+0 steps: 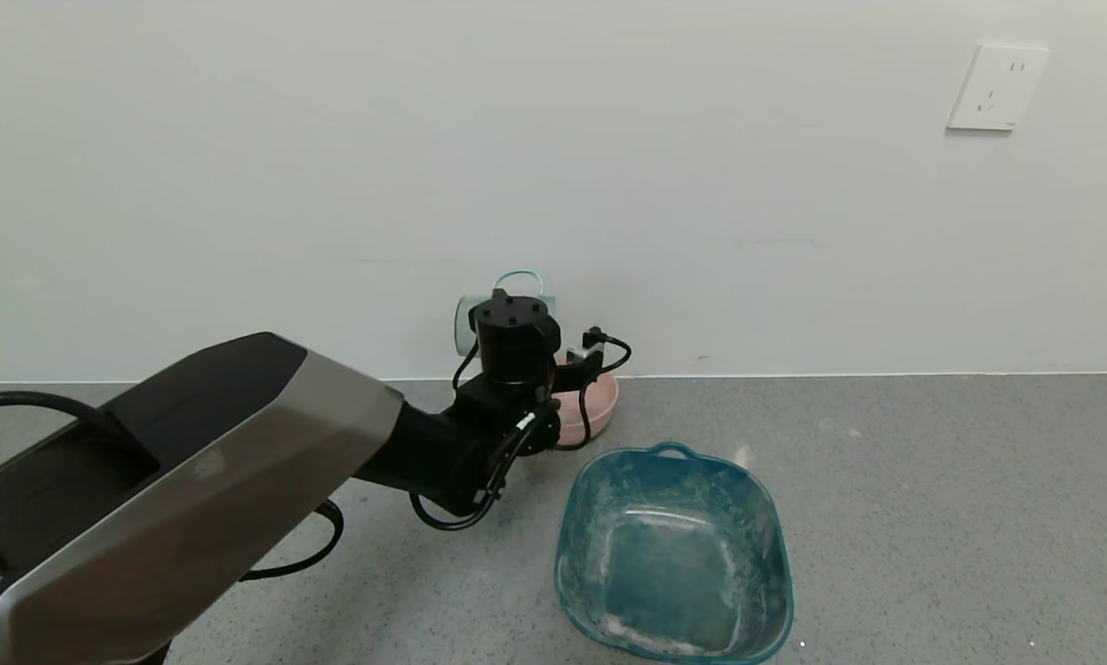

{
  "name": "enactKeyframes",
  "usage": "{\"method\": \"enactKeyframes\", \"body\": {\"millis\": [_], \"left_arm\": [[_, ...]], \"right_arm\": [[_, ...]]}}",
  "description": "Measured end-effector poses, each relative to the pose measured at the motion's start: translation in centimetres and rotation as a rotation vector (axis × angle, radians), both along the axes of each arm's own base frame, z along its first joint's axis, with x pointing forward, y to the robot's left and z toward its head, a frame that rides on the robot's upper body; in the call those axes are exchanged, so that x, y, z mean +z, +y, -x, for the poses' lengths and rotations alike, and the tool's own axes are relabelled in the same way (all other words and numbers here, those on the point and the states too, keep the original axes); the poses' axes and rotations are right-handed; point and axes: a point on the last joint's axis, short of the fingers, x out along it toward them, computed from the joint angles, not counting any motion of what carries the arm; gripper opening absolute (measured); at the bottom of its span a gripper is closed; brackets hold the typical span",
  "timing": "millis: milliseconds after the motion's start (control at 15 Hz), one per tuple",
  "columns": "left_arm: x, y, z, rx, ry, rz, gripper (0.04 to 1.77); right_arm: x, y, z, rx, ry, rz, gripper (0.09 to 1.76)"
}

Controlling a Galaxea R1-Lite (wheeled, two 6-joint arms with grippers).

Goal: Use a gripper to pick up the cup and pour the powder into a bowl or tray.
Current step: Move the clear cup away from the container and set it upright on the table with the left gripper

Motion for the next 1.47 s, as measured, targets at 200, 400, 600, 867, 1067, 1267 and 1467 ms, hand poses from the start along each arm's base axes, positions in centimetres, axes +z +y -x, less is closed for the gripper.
{"method": "enactKeyframes", "body": {"millis": [200, 400, 600, 867, 1067, 1267, 1467], "left_arm": [[0.0, 0.4, 0.6, 0.002, -0.001, 0.059, 1.27], [0.0, 1.2, 1.6, -0.007, 0.018, 0.152, 1.27], [0.6, 2.1, 2.8, -0.033, 0.070, 0.274, 1.27], [1.6, 4.4, 4.4, -0.057, 0.087, 0.451, 1.27], [1.3, 7.0, 5.3, -0.047, 0.106, 0.570, 1.27], [1.1, 8.6, 6.0, -0.046, 0.103, 0.759, 1.27], [1.7, 10.1, 6.4, -0.093, 0.112, 0.952, 1.27]], "right_arm": [[0.0, 0.0, 0.0, 0.000, 0.000, 0.000, 1.71], [0.0, 0.0, 0.0, 0.000, 0.000, 0.000, 1.71], [0.0, 0.0, 0.0, 0.000, 0.000, 0.000, 1.71], [0.0, 0.0, 0.0, 0.000, 0.000, 0.000, 1.71], [0.0, 0.0, 0.0, 0.000, 0.000, 0.000, 1.71], [0.0, 0.0, 0.0, 0.001, 0.000, 0.000, 1.71], [0.0, 0.0, 0.0, 0.000, 0.000, 0.000, 1.71]]}}
